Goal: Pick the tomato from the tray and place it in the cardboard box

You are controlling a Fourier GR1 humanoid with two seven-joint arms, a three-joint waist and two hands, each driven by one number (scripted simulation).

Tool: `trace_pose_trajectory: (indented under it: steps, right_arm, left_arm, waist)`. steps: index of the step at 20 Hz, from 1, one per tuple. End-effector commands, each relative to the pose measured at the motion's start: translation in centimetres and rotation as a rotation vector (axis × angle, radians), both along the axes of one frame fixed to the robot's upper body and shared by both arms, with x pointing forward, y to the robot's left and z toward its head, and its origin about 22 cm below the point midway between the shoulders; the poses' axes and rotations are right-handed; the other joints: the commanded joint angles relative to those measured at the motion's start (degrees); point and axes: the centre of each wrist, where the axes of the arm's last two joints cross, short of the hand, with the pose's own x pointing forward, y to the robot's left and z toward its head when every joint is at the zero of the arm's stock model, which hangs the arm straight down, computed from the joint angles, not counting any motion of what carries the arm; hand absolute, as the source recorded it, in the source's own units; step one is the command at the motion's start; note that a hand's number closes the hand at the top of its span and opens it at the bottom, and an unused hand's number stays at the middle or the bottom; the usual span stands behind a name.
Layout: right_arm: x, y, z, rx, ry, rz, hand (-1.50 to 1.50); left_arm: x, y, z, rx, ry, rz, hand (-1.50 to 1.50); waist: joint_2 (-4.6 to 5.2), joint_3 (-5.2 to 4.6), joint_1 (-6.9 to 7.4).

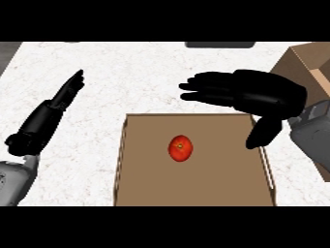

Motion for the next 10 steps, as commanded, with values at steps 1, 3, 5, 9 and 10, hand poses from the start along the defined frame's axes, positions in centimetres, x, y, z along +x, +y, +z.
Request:
trace_pose_trajectory:
  steps: [1,3,5,9,10]
  right_arm:
    - [-3.1,3.1,0.4,-0.148,-0.042,0.045,-1.50]
    - [-4.4,4.2,-0.4,-0.222,-0.096,0.012,-1.50]
    - [-4.3,4.9,-0.5,-0.263,-0.111,-0.005,-1.50]
    - [-6.5,7.2,-0.8,-0.346,-0.108,-0.052,-1.50]
    - [-9.1,6.6,-1.1,-0.349,-0.103,-0.058,-1.50]
  left_arm:
    - [-0.3,-0.8,0.3,-0.001,0.008,0.008,0.00]
    - [-0.3,1.3,0.3,0.012,-0.005,0.000,0.00]
    - [-1.0,0.3,-0.9,-0.009,0.011,-0.006,0.00]
    - [0.2,0.2,0.0,-0.005,0.014,-0.003,0.00]
    - [-0.9,0.8,-0.1,-0.007,0.003,0.013,0.00]
  waist:
    - [-0.20,0.01,-0.67]
    - [-0.13,-0.01,-0.66]
    - [0.10,0.02,-0.22]
    - [0.12,0.02,-0.44]
    - [-0.14,0.03,-0.81]
